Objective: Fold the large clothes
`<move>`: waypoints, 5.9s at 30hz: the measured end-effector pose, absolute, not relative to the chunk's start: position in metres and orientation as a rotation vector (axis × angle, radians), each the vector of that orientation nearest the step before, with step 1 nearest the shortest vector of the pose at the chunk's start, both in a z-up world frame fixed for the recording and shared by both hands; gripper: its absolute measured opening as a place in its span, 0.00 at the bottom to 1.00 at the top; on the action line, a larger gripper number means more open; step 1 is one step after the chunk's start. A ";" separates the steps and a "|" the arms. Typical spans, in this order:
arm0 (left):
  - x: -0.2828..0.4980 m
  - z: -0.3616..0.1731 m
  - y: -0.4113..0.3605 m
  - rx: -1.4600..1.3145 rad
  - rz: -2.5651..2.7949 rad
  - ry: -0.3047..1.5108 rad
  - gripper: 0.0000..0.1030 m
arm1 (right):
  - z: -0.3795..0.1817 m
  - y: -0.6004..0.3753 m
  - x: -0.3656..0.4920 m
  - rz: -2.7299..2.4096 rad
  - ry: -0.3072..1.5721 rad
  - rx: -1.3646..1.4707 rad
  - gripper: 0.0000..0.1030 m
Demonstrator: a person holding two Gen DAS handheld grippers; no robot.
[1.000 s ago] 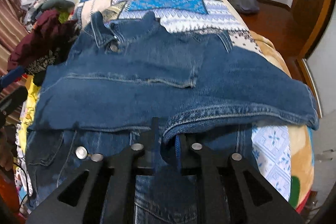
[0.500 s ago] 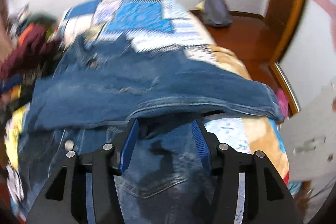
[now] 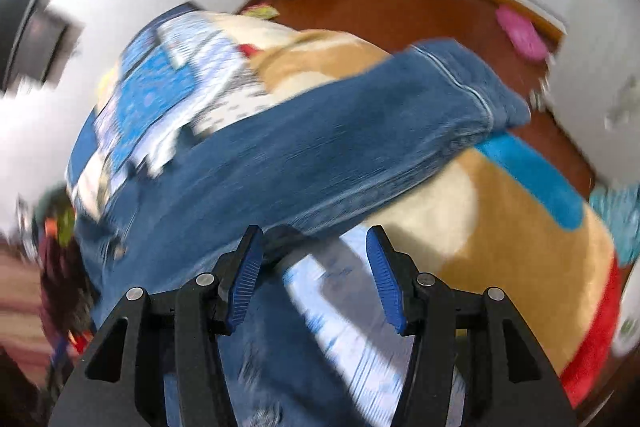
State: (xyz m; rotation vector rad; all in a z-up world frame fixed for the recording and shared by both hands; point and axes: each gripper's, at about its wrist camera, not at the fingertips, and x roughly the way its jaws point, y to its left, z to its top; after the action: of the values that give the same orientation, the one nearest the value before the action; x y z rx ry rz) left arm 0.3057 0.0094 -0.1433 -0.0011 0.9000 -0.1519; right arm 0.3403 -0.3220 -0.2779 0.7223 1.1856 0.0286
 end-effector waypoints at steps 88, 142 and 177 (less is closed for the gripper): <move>0.319 -0.180 0.079 0.010 -0.105 1.090 0.94 | -0.141 -0.167 0.301 0.408 0.961 -0.211 0.55; 0.239 -0.198 0.160 -0.125 -0.046 1.042 0.49 | -0.256 -0.155 0.265 0.308 1.132 -0.170 0.55; 0.327 -0.256 0.255 -0.523 0.052 1.169 0.72 | -0.260 -0.192 0.416 0.289 1.174 0.062 0.55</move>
State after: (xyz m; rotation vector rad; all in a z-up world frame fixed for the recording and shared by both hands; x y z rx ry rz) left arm 0.3272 0.2548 -0.2559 -0.5234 1.1690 0.0524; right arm 0.4160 -0.1920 -0.2604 0.0619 1.1736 0.2886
